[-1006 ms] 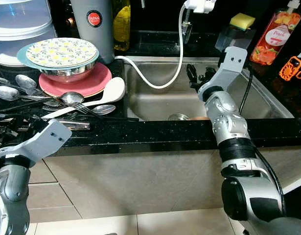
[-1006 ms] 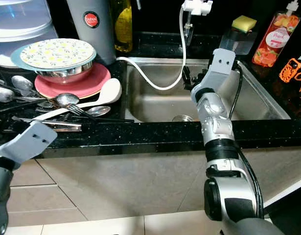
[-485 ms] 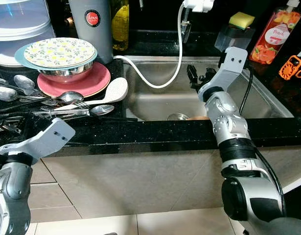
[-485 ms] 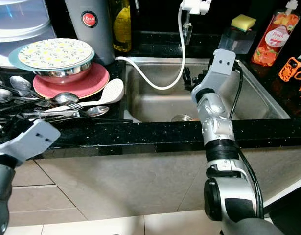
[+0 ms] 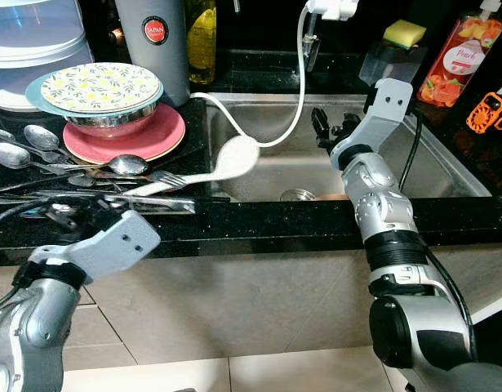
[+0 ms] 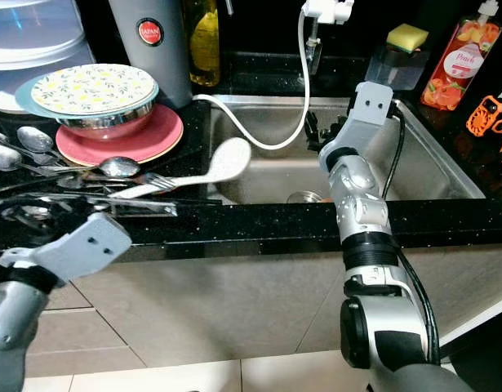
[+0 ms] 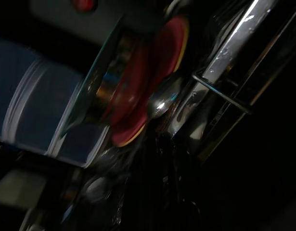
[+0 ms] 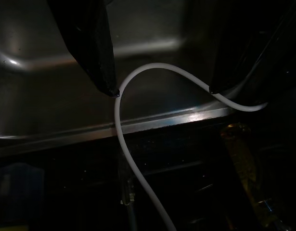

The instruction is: Kitchen organization

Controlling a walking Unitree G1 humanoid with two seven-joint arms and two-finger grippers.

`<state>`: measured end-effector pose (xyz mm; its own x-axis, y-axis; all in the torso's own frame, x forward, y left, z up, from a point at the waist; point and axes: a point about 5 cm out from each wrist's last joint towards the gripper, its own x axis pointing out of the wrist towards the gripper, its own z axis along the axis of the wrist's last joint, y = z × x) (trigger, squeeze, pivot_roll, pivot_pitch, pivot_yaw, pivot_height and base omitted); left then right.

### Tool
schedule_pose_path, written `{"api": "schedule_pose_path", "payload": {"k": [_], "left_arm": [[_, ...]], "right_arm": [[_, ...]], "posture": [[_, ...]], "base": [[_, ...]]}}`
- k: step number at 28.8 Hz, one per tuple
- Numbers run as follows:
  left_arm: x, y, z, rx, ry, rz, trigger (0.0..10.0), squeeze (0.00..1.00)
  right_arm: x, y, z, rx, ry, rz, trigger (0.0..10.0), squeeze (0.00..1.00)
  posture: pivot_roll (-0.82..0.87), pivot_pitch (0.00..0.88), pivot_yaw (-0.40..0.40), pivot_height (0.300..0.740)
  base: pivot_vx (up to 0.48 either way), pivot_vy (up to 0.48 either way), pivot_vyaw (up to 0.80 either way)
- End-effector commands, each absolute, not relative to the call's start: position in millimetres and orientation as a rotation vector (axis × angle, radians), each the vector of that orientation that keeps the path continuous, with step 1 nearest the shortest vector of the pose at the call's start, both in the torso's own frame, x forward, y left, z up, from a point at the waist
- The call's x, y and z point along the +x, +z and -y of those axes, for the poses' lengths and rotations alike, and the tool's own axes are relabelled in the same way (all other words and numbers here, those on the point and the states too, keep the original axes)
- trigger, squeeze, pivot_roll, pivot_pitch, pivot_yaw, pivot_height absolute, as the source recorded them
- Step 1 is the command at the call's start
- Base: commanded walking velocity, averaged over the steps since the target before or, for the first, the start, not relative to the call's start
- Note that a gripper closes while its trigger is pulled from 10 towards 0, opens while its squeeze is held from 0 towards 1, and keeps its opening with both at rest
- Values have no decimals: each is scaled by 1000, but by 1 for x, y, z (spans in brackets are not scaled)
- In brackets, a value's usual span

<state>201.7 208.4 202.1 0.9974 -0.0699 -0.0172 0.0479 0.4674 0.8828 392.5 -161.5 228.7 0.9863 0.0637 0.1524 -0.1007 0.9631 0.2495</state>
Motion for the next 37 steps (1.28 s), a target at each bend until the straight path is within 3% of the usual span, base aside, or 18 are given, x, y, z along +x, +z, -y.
{"api": "schedule_pose_path", "payload": {"k": [1, 5, 15, 30, 37], "left_arm": [[203, 190, -211, 1074, -89, -49, 10000, 0], [209, 199, -232, 1118, 136, -30, 10000, 0], [212, 223, -239, 1084, 339, 89, 10000, 0], [216, 237, -236, 1061, 381, 171, 10000, 0], [232, 251, -234, 1030, 369, 199, 10000, 0]], "right_arm": [[393, 223, 163, 268, 70, 123, 10000, 0], [393, 223, 162, 269, 74, 124, 10000, 0], [393, 225, 163, 261, 75, 128, 10000, 0], [394, 226, 160, 266, 80, 130, 10000, 0], [392, 233, 158, 288, 109, 173, 10000, 0]], "posture": [[222, 14, -68, 740], [227, 11, -70, 740], [219, 6, -73, 740], [227, 5, -73, 740], [228, 0, -75, 740]], "base": [[0, 0, 0], [0, 0, 0], [0, 0, 0], [0, 0, 0], [0, 0, 0]]}}
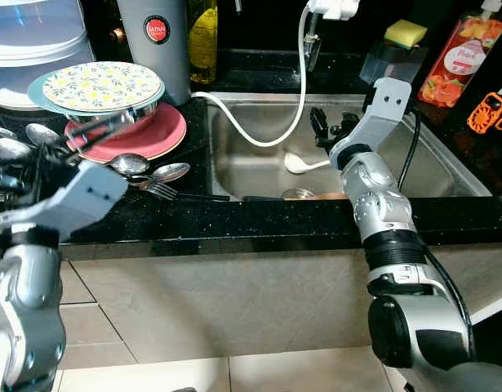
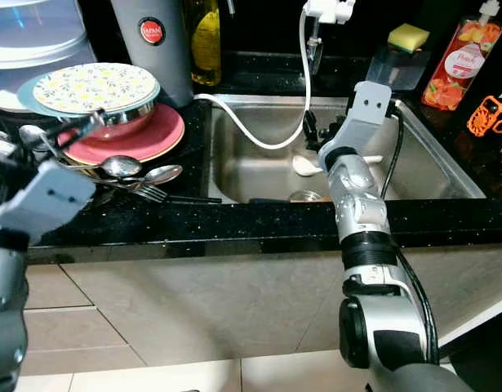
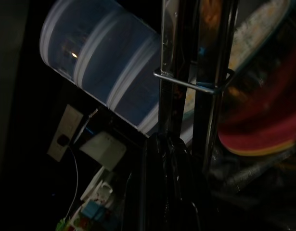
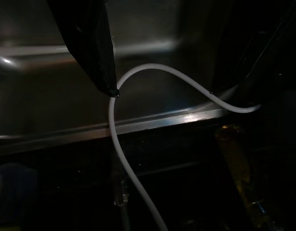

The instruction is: Kitchen organization

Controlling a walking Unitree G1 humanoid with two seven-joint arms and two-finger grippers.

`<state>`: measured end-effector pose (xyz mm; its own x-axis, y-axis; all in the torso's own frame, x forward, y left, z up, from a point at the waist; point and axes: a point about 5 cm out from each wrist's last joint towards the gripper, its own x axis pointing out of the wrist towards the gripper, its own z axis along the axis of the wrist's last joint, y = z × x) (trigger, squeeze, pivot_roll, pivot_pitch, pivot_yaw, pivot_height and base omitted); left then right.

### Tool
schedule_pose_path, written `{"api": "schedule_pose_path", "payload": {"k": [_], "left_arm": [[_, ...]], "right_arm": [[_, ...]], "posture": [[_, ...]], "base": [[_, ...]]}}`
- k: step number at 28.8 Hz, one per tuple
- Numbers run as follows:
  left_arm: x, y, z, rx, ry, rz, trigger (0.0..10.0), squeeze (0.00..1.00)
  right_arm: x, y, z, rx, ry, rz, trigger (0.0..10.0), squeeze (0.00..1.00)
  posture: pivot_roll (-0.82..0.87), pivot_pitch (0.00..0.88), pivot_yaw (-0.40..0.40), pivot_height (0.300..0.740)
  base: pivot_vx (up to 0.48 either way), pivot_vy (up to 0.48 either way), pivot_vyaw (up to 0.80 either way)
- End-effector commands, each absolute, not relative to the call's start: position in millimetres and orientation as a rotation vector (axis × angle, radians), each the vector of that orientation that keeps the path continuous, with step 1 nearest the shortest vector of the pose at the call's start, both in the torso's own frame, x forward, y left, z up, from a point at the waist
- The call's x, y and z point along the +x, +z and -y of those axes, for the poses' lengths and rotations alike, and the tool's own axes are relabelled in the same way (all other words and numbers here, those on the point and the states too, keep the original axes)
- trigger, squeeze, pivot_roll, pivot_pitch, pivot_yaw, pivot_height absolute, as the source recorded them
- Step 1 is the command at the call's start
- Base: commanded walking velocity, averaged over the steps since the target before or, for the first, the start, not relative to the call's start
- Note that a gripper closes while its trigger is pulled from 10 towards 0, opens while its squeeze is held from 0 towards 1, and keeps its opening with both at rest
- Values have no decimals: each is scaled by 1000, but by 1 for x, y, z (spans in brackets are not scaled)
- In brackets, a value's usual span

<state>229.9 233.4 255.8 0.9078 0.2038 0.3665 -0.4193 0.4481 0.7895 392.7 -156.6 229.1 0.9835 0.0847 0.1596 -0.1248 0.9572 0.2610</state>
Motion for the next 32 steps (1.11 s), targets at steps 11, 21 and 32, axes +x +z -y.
{"api": "schedule_pose_path", "payload": {"k": [11, 21, 32], "left_arm": [[263, 274, -199, 942, 202, 313, 10000, 0], [276, 283, -161, 853, 40, 404, 10000, 0], [294, 284, -107, 635, -160, 444, 10000, 0]], "right_arm": [[383, 253, 148, 484, 261, 266, 10000, 0], [379, 258, 150, 571, 305, 302, 10000, 0], [373, 264, 152, 662, 334, 354, 10000, 0]], "posture": [[220, 0, -71, 740], [198, 0, -60, 740], [173, 0, -55, 740]], "base": [[0, 0, 0], [0, 0, 0], [0, 0, 0]]}}
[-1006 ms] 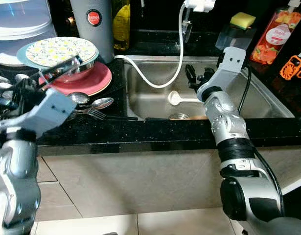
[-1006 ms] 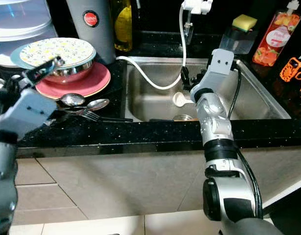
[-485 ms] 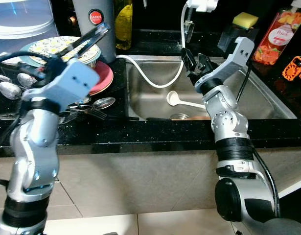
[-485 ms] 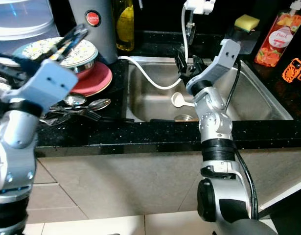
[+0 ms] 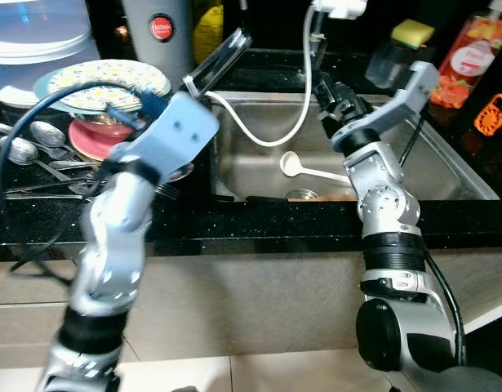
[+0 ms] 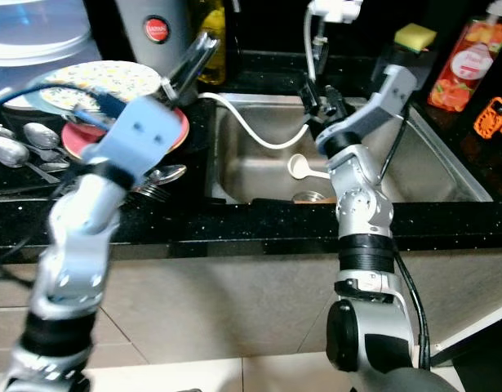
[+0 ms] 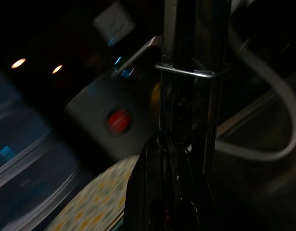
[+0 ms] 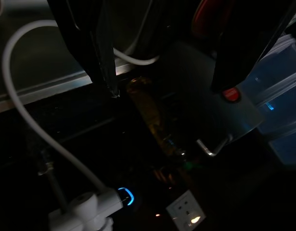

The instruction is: Kitchen organization

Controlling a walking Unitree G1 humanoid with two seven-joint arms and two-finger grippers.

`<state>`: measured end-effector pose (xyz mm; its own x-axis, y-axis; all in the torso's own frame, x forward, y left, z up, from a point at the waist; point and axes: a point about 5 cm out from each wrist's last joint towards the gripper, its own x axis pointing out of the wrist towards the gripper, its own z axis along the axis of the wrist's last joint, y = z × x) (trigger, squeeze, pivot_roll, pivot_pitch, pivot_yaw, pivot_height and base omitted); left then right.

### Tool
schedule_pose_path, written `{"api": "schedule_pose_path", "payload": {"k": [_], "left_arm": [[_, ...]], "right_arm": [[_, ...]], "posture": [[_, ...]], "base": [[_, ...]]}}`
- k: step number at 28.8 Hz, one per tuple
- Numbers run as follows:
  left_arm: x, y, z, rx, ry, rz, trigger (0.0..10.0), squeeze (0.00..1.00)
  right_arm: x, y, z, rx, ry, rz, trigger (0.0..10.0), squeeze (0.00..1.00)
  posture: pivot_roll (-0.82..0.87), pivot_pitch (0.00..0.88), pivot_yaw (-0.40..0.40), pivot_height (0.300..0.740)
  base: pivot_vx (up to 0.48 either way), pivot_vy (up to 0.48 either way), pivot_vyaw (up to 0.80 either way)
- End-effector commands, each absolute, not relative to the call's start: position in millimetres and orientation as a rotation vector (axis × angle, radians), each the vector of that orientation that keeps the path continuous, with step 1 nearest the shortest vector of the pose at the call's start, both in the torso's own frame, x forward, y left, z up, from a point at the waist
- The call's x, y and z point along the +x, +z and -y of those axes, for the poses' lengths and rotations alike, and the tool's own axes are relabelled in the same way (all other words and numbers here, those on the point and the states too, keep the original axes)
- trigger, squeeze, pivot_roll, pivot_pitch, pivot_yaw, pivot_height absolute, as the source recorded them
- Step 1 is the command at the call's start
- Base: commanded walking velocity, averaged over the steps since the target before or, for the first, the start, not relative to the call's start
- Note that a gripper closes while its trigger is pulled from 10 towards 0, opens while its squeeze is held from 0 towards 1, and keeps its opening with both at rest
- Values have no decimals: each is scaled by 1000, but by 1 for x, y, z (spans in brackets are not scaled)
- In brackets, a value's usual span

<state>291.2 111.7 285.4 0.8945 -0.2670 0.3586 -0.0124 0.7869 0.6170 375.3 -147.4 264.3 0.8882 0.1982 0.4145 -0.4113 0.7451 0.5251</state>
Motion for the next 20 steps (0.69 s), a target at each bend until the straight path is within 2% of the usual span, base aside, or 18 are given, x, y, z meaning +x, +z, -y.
{"api": "schedule_pose_path", "payload": {"k": [1, 5, 9, 10, 11, 13, 16, 20], "left_arm": [[295, 284, -102, 624, -176, 446, 10000, 0], [296, 285, -100, 619, -188, 448, 10000, 0], [313, 295, -93, 617, -174, 462, 10000, 0], [320, 297, -97, 627, -152, 449, 10000, 0], [335, 299, -115, 663, -73, 407, 10000, 0], [343, 301, -128, 677, -27, 382, 10000, 0], [350, 300, -135, 680, -11, 361, 10000, 0], [366, 295, -139, 690, -42, 323, 10000, 0]], "right_arm": [[373, 264, 152, 661, 334, 355, 10000, 0], [373, 264, 152, 659, 335, 354, 10000, 0], [367, 271, 152, 680, 366, 410, 10000, 0], [365, 273, 150, 656, 373, 427, 10000, 0], [362, 276, 146, 544, 358, 458, 10000, 0], [360, 278, 142, 510, 363, 474, 10000, 0], [357, 281, 138, 502, 387, 489, 10000, 0], [346, 285, 114, 393, 478, 522, 10000, 0]], "posture": [[173, 0, -55, 740], [173, 0, -55, 740], [162, 0, -45, 740], [158, 0, -41, 740], [153, 0, -34, 740], [148, 0, -30, 740], [144, 0, -25, 740], [119, 0, -3, 740]], "base": [[0, 0, 0], [0, 0, 0], [0, 0, 0], [0, 0, 0], [0, 0, 0], [0, 0, 0], [0, 0, 0], [0, 0, 0]]}}
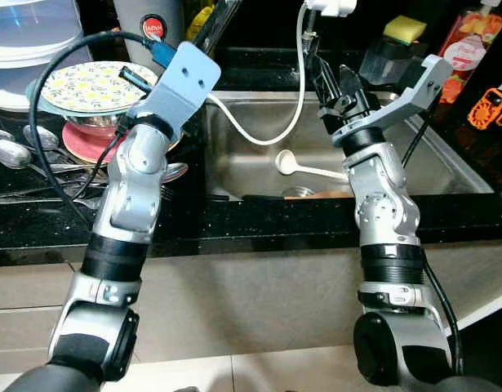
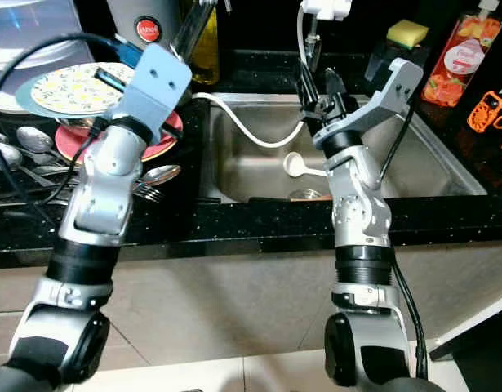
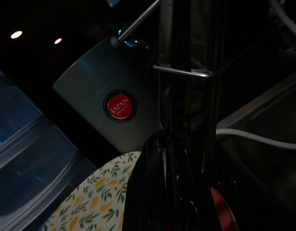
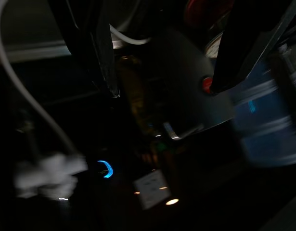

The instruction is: Kitchen organization

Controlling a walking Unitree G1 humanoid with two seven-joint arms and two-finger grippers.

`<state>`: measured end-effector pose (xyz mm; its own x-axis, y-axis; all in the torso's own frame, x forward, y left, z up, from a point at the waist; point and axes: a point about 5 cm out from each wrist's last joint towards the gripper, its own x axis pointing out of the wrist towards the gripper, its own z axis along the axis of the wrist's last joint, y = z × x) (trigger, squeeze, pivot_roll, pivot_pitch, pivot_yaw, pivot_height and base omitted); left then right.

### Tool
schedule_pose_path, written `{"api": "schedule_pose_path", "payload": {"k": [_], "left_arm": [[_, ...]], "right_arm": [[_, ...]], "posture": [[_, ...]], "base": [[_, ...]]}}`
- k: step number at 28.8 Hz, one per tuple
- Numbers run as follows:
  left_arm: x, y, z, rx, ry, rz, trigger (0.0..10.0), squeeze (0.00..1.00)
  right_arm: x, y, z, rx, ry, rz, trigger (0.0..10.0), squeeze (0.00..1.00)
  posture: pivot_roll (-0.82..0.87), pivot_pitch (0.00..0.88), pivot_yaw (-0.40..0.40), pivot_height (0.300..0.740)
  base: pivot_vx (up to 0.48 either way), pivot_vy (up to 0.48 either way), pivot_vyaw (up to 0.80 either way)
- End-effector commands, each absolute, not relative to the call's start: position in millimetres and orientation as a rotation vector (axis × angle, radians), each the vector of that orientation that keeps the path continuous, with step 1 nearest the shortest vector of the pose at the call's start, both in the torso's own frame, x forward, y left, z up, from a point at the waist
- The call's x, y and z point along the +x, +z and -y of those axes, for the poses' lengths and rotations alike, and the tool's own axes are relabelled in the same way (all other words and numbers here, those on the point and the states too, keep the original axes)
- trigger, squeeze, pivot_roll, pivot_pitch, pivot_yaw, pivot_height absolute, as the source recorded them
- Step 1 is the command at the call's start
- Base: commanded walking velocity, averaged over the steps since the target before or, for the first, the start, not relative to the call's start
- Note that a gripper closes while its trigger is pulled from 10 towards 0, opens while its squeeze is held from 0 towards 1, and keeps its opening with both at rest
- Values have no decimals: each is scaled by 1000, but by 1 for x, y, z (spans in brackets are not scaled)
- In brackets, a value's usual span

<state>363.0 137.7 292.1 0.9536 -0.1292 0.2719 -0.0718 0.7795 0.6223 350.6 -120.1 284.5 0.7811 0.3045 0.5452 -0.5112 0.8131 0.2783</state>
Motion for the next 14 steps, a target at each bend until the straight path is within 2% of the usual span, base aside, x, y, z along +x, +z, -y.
{"api": "schedule_pose_path", "payload": {"k": [1, 6, 14], "left_arm": [[366, 295, -139, 690, -42, 323, 10000, 0], [377, 296, -130, 702, -78, 335, 10000, 0], [387, 296, -111, 728, -169, 342, 10000, 0]], "right_arm": [[346, 285, 114, 393, 478, 522, 10000, 0], [341, 289, 96, 382, 542, 533, 10000, 0], [342, 292, 94, 398, 521, 536, 10000, 0]], "posture": [[119, 0, -3, 740], [105, 0, 13, 740], [94, 0, 23, 740]], "base": [[0, 0, 0], [0, 0, 0], [0, 0, 0]]}}
